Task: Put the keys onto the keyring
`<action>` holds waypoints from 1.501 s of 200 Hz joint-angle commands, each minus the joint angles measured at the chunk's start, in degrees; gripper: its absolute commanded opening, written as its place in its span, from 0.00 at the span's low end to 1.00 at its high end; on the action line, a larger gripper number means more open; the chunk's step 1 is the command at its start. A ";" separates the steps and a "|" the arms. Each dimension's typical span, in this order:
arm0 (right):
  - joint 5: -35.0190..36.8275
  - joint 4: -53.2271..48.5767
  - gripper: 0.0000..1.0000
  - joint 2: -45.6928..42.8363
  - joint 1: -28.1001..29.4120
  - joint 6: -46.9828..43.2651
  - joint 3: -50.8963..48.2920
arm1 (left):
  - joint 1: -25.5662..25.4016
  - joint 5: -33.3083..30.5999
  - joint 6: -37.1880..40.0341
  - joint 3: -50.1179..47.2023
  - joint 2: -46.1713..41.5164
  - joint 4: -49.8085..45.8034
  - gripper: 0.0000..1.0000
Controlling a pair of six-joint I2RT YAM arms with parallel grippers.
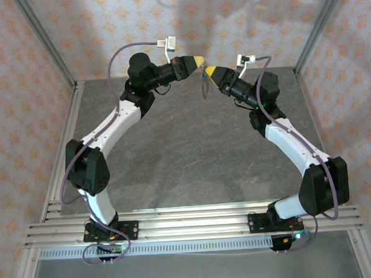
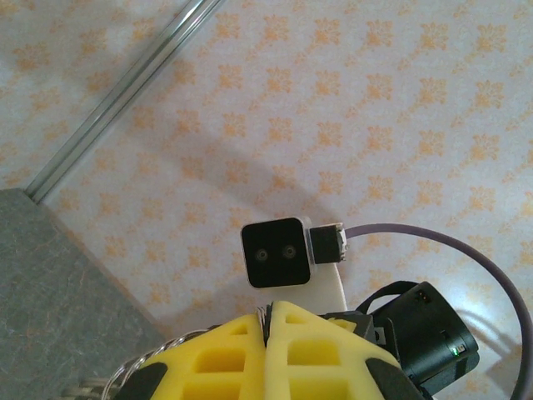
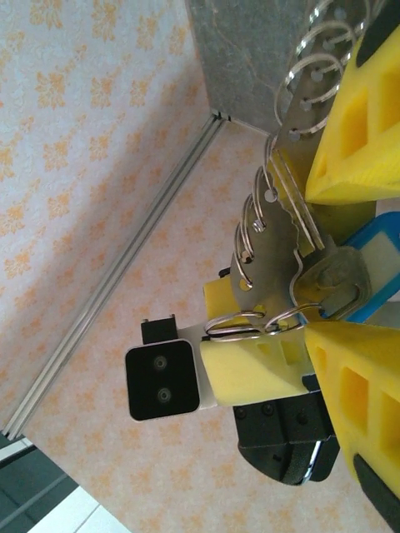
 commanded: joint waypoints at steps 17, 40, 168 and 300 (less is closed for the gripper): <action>-0.13 -1.30 0.42 -3.46 0.50 -3.08 0.85 | -0.63 1.01 0.17 1.16 -1.29 2.36 0.00; 1.29 -2.43 0.42 -4.92 0.54 -3.91 0.58 | -0.64 0.93 0.34 0.93 -1.33 2.34 0.00; 3.65 -1.82 0.42 -3.57 1.47 -3.65 2.56 | -0.64 1.02 0.05 0.88 -1.51 2.80 0.00; 2.84 8.05 0.29 0.16 0.26 3.70 2.77 | -0.81 1.11 0.02 1.22 -1.46 2.81 0.00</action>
